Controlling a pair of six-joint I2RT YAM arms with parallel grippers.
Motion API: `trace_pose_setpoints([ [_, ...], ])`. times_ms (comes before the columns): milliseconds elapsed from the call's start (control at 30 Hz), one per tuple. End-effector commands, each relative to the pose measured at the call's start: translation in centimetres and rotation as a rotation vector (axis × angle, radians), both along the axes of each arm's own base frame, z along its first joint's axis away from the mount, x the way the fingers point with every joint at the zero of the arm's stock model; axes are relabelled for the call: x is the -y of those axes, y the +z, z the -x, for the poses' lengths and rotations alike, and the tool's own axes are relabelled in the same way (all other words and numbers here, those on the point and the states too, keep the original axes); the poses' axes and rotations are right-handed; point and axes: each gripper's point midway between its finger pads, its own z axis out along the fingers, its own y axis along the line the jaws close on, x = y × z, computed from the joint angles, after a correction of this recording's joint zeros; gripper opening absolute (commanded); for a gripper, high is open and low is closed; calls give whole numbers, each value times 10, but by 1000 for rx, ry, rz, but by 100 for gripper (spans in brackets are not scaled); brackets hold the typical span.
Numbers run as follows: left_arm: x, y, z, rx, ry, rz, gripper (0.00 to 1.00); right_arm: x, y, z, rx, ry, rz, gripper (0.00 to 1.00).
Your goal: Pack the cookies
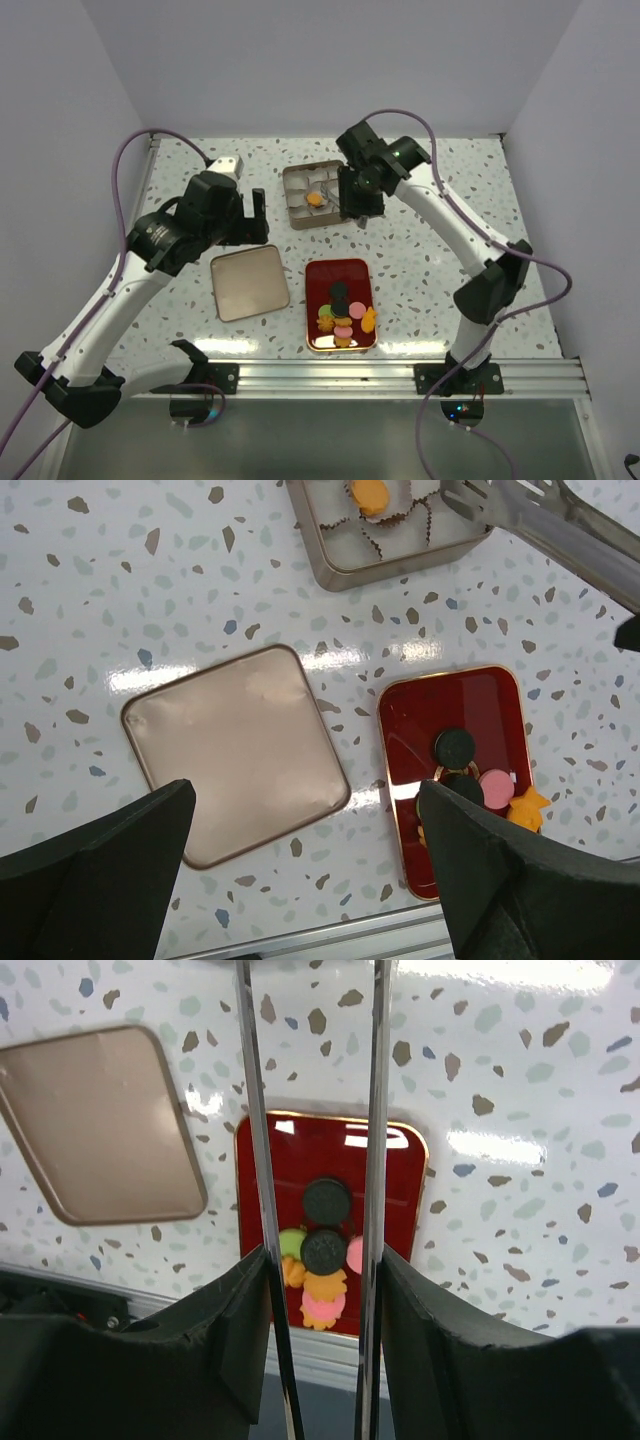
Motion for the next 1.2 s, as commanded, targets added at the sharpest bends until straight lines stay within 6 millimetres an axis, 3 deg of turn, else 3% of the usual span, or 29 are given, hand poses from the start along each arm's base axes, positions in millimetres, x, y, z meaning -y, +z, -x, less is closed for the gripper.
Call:
trace_pose_setpoints([
  [0, 0, 6, -7, 62, -10, -9, 100, 8, 15, 33, -5, 22, -37, 46],
  [133, 2, 1, -8, 59, -19, -9, 100, 17, -12, 74, -120, 55, 26, 46],
  [333, 7, 2, -12, 61, -29, 7, 100, 25, -27, 115, -237, 69, 78, 46],
  [700, 13, 1, -14, 59, -47, 14, 100, 18, -28, 154, -369, 119, 66, 49],
  [1167, 10, -1, -12, 61, -45, 10, 100, 48, -29, 189, -449, 152, 181, 51],
])
